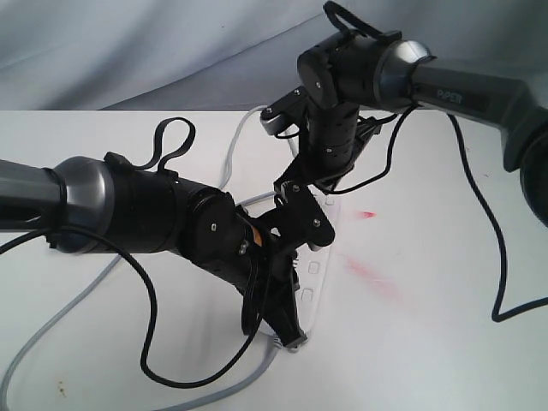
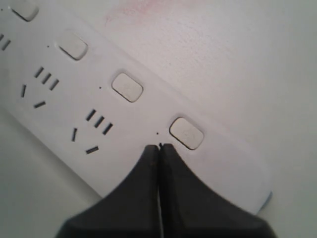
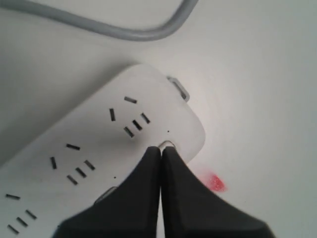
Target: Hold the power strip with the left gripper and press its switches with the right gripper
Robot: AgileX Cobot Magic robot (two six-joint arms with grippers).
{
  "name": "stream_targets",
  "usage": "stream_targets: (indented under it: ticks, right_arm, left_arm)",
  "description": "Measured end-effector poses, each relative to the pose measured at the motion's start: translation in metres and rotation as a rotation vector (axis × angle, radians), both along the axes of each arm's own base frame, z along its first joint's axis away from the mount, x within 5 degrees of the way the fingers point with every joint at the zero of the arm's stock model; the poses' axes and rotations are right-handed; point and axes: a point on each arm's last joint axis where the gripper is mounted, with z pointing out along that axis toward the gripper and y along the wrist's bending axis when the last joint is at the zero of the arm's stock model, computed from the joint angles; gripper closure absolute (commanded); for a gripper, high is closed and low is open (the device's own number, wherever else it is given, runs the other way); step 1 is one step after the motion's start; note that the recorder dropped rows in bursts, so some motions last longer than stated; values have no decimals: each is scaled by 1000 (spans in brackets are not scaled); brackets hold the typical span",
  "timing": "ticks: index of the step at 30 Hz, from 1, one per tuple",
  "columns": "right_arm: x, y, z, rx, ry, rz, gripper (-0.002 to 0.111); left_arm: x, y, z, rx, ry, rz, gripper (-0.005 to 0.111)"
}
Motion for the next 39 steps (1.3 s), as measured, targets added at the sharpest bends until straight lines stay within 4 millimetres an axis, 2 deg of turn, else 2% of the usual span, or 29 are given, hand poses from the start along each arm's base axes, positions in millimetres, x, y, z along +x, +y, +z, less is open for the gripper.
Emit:
stream_targets:
  ticks: [5,19,24,34,39]
  right_arm:
    - [0,0,-12,-20,25,-2,108]
    - [5,-6,-12,-24,22,-15,108]
    - [6,-9,-19,-40,38,-21,108]
    - [7,-9,-18,-35,37,-24,108]
    - [10,-6,-11,-22,16,-24,108]
  left_arm:
    - [0,0,0,0,0,0,107]
    - [0,0,0,0,0,0,107]
    - [0,0,0,0,0,0,107]
    - [0,0,0,0,0,0,107]
    - [0,0,0,0,0,0,107]
